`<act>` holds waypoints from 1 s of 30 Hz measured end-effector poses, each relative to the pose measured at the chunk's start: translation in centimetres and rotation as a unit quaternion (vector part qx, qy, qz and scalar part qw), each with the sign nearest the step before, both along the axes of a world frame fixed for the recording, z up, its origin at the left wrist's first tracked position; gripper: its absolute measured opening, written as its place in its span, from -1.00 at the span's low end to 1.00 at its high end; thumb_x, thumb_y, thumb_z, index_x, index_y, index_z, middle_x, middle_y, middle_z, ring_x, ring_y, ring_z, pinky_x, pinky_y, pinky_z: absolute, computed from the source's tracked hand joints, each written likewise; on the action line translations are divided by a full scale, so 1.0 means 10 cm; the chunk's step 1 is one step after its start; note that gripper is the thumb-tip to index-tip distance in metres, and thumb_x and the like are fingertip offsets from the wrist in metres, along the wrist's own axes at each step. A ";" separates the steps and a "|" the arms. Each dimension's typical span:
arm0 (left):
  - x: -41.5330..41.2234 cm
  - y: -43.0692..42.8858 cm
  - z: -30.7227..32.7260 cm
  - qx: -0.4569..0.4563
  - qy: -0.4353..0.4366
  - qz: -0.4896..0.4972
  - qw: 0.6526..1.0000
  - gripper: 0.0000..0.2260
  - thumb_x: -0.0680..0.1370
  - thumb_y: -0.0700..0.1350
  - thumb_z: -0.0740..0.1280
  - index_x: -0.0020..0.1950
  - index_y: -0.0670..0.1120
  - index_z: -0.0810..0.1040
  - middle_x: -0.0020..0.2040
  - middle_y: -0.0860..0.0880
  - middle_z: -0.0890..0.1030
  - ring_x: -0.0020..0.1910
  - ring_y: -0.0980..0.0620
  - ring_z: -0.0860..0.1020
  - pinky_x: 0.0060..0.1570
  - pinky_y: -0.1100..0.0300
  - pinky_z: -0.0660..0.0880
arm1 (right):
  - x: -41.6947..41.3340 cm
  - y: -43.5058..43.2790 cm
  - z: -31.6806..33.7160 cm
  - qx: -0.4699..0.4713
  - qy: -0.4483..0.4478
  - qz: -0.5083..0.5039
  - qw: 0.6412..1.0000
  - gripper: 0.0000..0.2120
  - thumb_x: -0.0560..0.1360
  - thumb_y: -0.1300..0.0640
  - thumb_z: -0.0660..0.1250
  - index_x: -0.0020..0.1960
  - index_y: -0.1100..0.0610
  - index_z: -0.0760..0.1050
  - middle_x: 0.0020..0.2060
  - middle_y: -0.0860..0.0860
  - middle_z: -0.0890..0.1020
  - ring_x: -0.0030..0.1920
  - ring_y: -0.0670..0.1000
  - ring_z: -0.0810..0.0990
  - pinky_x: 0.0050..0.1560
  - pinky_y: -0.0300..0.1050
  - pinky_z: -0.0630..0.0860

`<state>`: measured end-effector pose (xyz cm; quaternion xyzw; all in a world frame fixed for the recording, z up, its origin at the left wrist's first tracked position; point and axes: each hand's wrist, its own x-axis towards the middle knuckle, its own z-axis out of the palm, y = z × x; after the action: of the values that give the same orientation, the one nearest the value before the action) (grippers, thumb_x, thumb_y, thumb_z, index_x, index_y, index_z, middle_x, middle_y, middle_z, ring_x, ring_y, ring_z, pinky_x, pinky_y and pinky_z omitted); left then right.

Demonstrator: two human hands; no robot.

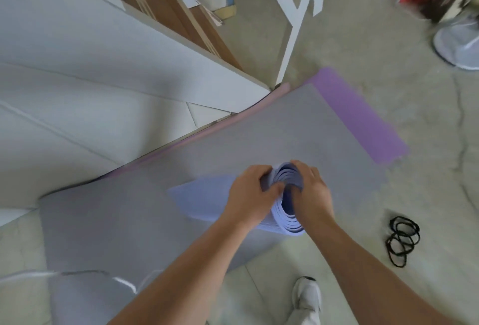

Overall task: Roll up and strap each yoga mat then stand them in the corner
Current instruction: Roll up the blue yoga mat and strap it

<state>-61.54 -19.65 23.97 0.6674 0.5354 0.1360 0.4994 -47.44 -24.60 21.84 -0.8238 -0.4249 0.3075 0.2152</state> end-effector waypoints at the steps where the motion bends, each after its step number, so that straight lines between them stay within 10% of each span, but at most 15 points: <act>1: 0.18 -0.07 -0.03 -0.024 -0.011 -0.026 0.999 -0.84 0.43 0.04 0.32 -0.14 -0.03 0.48 -0.17 0.11 0.51 -0.15 0.07 0.45 -0.12 0.13 0.37 | 0.18 -0.10 -0.10 -0.010 0.003 -0.022 1.000 -0.49 0.52 0.32 0.24 0.40 -0.05 0.41 0.29 0.00 0.46 0.08 0.12 0.55 0.04 -0.10 0.43; 5: 0.89 -0.30 -0.48 -0.097 0.012 -0.152 0.984 -0.47 0.47 -0.20 0.27 0.46 -0.06 0.45 0.47 0.09 0.39 0.44 0.16 0.33 0.35 0.45 0.14 | 0.99 -0.43 -0.59 -0.038 0.039 -0.076 0.996 -0.62 0.51 0.33 0.25 0.23 -0.03 0.52 0.12 0.04 0.55 0.06 0.18 0.58 -0.03 -0.14 0.37; 8: 1.41 -0.37 -1.03 -0.032 0.070 -0.267 0.960 -0.33 0.52 -0.35 0.27 0.60 -0.03 0.21 0.61 0.11 0.12 0.57 0.13 0.12 0.29 0.60 -0.10 | 1.62 -0.57 -1.09 -0.044 0.108 -0.100 0.988 -0.61 0.48 0.34 0.27 -0.01 -0.18 0.47 0.03 0.05 0.61 0.04 0.16 0.60 0.02 -0.01 0.52; 15: 2.30 -0.44 -2.57 0.075 0.254 -0.280 0.923 -0.09 0.35 0.39 0.42 0.57 0.05 0.18 0.50 0.06 0.31 0.49 -0.05 0.26 0.47 -0.16 0.09 | 2.75 -0.73 -2.47 -0.032 0.161 -0.085 0.983 -0.48 0.41 0.48 0.27 -0.04 -0.17 0.47 -0.05 -0.04 0.65 0.06 0.05 0.61 0.12 -0.07 0.52; 23: 2.69 -0.83 -4.33 0.147 0.218 -0.251 0.931 -0.71 0.53 0.12 0.41 0.08 -0.05 0.48 0.01 -0.01 0.62 0.02 -0.13 0.59 -0.14 0.08 0.41 | 3.11 -0.94 -3.49 -0.035 0.055 -0.035 0.997 -0.53 0.50 0.40 0.15 0.29 0.07 0.56 0.25 -0.03 0.60 0.29 -0.02 0.52 0.26 -0.28 0.34; 26: 2.61 -0.82 -4.66 0.275 0.170 -0.267 0.908 -0.79 0.44 -0.08 0.53 -0.15 -0.09 0.52 -0.21 -0.04 0.58 -0.21 -0.14 0.60 -0.35 0.12 0.36 | 2.91 -1.02 -3.54 -0.161 0.009 0.247 0.955 -0.35 0.50 0.13 0.31 0.53 -0.16 0.22 0.45 -0.15 0.38 0.42 -0.05 0.35 0.35 -0.17 0.30; 30: 2.67 -0.53 -4.72 0.214 0.174 -0.244 0.930 -0.84 0.63 -0.07 0.25 0.16 -0.09 0.49 0.07 -0.10 0.64 0.08 -0.18 0.57 -0.02 0.02 0.40 | 2.59 -1.13 -4.03 -0.203 -0.172 0.363 0.893 0.15 0.28 -0.34 0.43 0.59 -0.13 -0.23 0.51 -0.09 0.24 0.48 0.01 0.23 0.46 0.05 0.12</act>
<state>-34.87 -25.00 -23.19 0.8817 0.3929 0.0035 0.2613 -21.50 -35.93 -18.48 -0.6781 -0.6527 0.2976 -0.1599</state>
